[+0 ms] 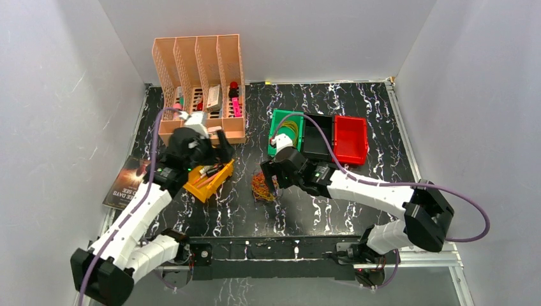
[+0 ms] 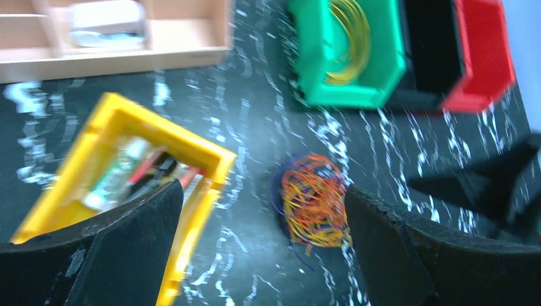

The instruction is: Untangle the cables

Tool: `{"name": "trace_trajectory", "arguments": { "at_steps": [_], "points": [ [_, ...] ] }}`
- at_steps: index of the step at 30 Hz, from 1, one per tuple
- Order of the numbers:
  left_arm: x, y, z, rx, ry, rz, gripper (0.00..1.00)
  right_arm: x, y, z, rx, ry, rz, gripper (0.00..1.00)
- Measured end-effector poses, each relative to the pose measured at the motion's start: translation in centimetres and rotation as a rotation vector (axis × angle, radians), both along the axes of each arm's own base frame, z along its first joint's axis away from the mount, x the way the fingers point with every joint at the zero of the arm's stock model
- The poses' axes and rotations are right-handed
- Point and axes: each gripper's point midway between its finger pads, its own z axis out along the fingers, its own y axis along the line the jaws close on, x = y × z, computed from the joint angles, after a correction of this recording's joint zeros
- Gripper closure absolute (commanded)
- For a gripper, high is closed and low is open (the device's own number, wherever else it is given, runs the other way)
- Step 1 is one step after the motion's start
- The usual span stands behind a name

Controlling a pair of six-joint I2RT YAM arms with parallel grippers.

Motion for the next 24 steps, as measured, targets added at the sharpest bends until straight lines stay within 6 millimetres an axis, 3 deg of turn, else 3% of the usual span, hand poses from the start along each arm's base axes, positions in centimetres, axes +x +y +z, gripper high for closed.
{"name": "trace_trajectory", "arguments": {
  "at_steps": [2, 5, 11, 15, 24],
  "points": [
    [-1.0, -3.4, -0.2, 0.027, 0.002, -0.092, 0.02, -0.3, -1.0, -0.7, -0.022, 0.004, 0.002, 0.11],
    [-1.8, -5.3, -1.3, 0.05, 0.031, -0.137, 0.02, -0.9, -2.3, -0.8, -0.023, -0.002, 0.015, 0.18],
    [-1.6, -6.1, -1.9, 0.043, 0.034, -0.135, 0.02, -0.9, -4.1, -0.6, 0.083, 0.022, 0.029, 0.33],
    [-1.4, -7.4, -2.4, 0.022, 0.047, -0.174, 0.02, -0.4, -4.8, -1.9, 0.152, 0.069, 0.046, 0.4],
    [-1.9, -8.7, -2.9, -0.009, 0.062, -0.237, 0.02, -0.7, -2.6, -2.8, 0.241, 0.115, 0.208, 0.46]
  ]
}}
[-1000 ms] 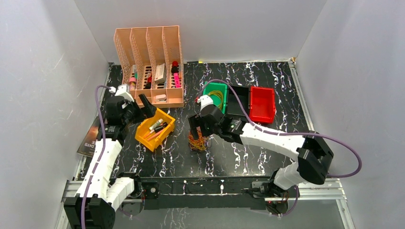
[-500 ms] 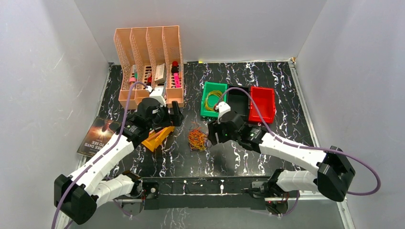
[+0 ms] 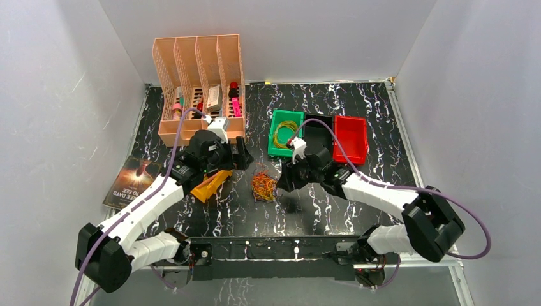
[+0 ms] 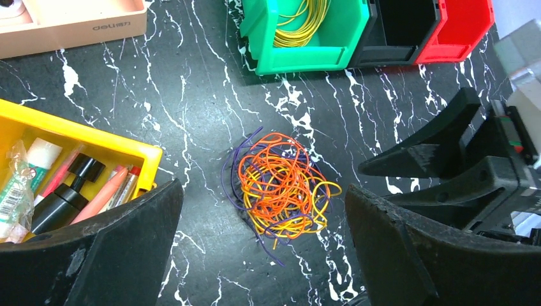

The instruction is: Untangle the cables

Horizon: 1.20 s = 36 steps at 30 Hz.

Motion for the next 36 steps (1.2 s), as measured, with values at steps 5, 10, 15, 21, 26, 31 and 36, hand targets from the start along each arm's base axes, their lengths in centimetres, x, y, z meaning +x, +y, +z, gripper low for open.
{"name": "trace_trajectory", "arguments": {
  "at_steps": [5, 10, 15, 21, 26, 31, 36],
  "points": [
    [-0.3, 0.2, -0.3, 0.004, 0.002, -0.003, 0.04, -0.2, 0.8, -1.8, -0.007, 0.037, 0.056, 0.49],
    [-0.3, 0.2, -0.2, 0.011, -0.005, -0.01, 0.05, -0.1, 1.4, -2.8, -0.013, 0.069, 0.08, 0.53],
    [-0.5, 0.3, 0.1, 0.012, -0.015, -0.012, 0.05, 0.4, 2.1, -2.2, 0.01, 0.05, 0.087, 0.55],
    [-0.5, 0.4, 0.3, 0.01, -0.022, -0.011, 0.05, 0.6, 2.4, -1.9, 0.023, 0.037, 0.088, 0.62],
    [-0.5, 0.4, 0.3, 0.009, -0.022, -0.01, 0.03, 0.6, 2.3, -2.4, 0.013, 0.048, 0.087, 0.7],
    [-0.4, 0.5, 0.3, 0.013, -0.023, -0.004, 0.02, 0.6, 2.3, -2.5, 0.012, 0.049, 0.087, 0.82],
    [-0.5, 0.9, 0.3, 0.012, -0.03, 0.017, 0.02, 0.6, 2.3, -2.3, 0.015, 0.043, 0.091, 0.96]
  ]
}}
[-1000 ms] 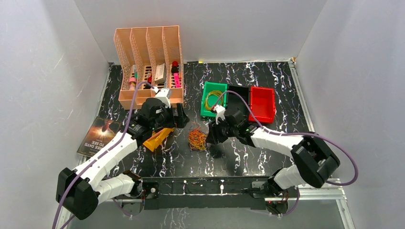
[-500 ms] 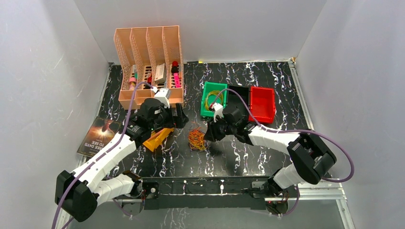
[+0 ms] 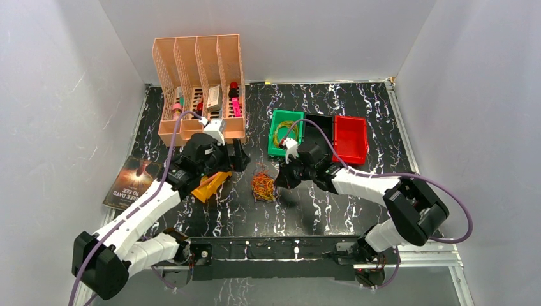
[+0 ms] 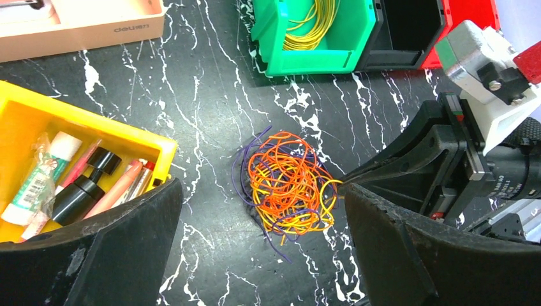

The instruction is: Untangle the cables

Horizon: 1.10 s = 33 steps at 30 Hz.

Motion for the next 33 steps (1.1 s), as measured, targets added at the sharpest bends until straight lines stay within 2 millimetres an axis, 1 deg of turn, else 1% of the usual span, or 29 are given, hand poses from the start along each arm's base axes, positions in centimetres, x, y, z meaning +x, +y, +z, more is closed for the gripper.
{"name": "trace_trajectory", "arguments": {
  "at_steps": [4, 10, 13, 16, 19, 22, 25, 29, 33],
  "points": [
    [-0.2, 0.7, 0.8, -0.015, -0.038, 0.029, 0.02, 0.0, 0.0, 1.1, 0.017, -0.021, 0.003, 0.99],
    [-0.5, 1.3, 3.7, -0.074, -0.15, 0.053, 0.02, -0.1, 0.2, 4.2, 0.069, -0.081, 0.025, 0.99],
    [-0.7, 1.5, 4.6, -0.103, -0.201, 0.051, 0.02, 0.0, 0.4, 5.7, 0.096, -0.109, 0.032, 0.99],
    [-1.0, 1.3, 4.9, -0.119, -0.235, 0.024, 0.02, -0.1, 0.4, 6.2, 0.106, -0.118, 0.033, 1.0],
    [-1.3, 0.5, 5.1, -0.129, -0.249, -0.034, 0.02, 0.0, 0.4, 6.3, 0.108, -0.118, 0.028, 1.0],
    [-1.5, -0.4, 4.7, -0.127, -0.239, -0.088, 0.02, 0.1, 0.3, 6.4, 0.105, -0.102, 0.011, 1.0],
    [-1.7, -0.9, 4.5, -0.127, -0.232, -0.127, 0.02, 0.7, 0.4, 7.3, 0.123, -0.097, -0.01, 1.0],
    [-1.9, -1.2, 5.2, -0.143, -0.259, -0.148, 0.02, 1.1, 0.2, 8.1, 0.152, -0.093, -0.051, 1.0],
    [-2.0, -1.4, 5.4, -0.151, -0.268, -0.164, 0.01, 1.5, -0.3, 9.6, 0.181, -0.125, -0.093, 1.0]
  ]
}}
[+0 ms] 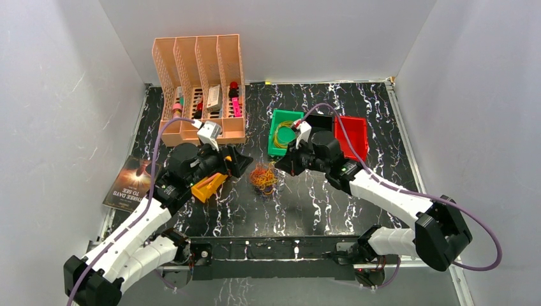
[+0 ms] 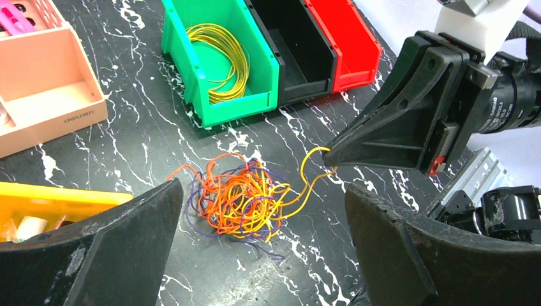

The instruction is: Untangle the cables

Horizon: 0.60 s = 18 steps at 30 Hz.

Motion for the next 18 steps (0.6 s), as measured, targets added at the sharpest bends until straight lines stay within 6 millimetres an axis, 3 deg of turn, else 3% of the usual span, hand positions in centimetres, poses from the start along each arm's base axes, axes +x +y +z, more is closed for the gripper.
{"name": "trace_trajectory", "arguments": {
  "at_steps": [9, 14, 18],
  "points": [
    [-0.1, -0.4, -0.4, 0.016, 0.0, -0.034, 0.02, 0.8, -1.0, 0.3, -0.008, -0.009, -0.046, 1.0],
    [0.1, -0.6, -0.7, 0.021, 0.01, -0.034, 0.02, 0.8, -1.3, 1.4, -0.023, -0.034, -0.038, 1.0],
    [0.3, -0.8, -0.3, 0.008, -0.003, -0.036, 0.02, 1.1, -1.0, 3.4, -0.012, -0.068, -0.026, 1.0]
  ]
}}
